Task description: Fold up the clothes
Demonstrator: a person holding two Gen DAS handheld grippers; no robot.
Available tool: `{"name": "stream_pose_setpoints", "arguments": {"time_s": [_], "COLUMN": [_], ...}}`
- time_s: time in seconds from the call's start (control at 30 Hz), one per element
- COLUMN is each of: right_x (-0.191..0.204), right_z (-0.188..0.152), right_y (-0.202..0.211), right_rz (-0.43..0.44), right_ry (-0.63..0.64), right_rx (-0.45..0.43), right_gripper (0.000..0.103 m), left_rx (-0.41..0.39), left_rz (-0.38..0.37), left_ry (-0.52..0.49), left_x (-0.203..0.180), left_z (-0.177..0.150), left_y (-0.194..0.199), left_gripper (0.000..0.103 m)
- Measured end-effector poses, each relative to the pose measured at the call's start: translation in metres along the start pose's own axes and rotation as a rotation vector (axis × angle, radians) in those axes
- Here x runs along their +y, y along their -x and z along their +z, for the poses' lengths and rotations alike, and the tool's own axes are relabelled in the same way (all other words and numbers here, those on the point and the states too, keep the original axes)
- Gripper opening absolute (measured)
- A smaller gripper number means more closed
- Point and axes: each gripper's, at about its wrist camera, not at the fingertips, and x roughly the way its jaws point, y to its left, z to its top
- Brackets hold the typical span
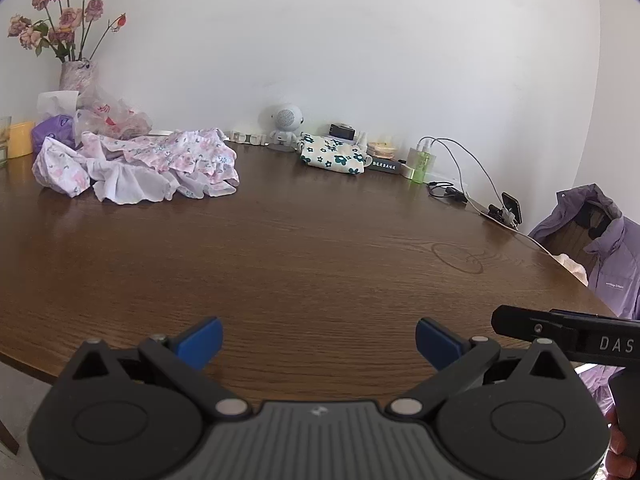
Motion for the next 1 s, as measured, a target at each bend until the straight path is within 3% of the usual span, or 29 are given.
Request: {"name": "stream_pose_setpoints", "arguments": {"time_s": [1.0], "right_x": [0.0033], "right_z": [-0.0012], "right_y": [-0.0009], "right_rz": [0.018], "right_ry": [0.004], "right_rx": [0.012], "right_gripper": [0.103], "left_rx": [-0.010], "left_rz": [-0.012], "left_ry": [-0.012], "left_x": [-0.0033], "left_z": [0.0002], "left_y": [0.0030], "left_gripper": [0.103]}}
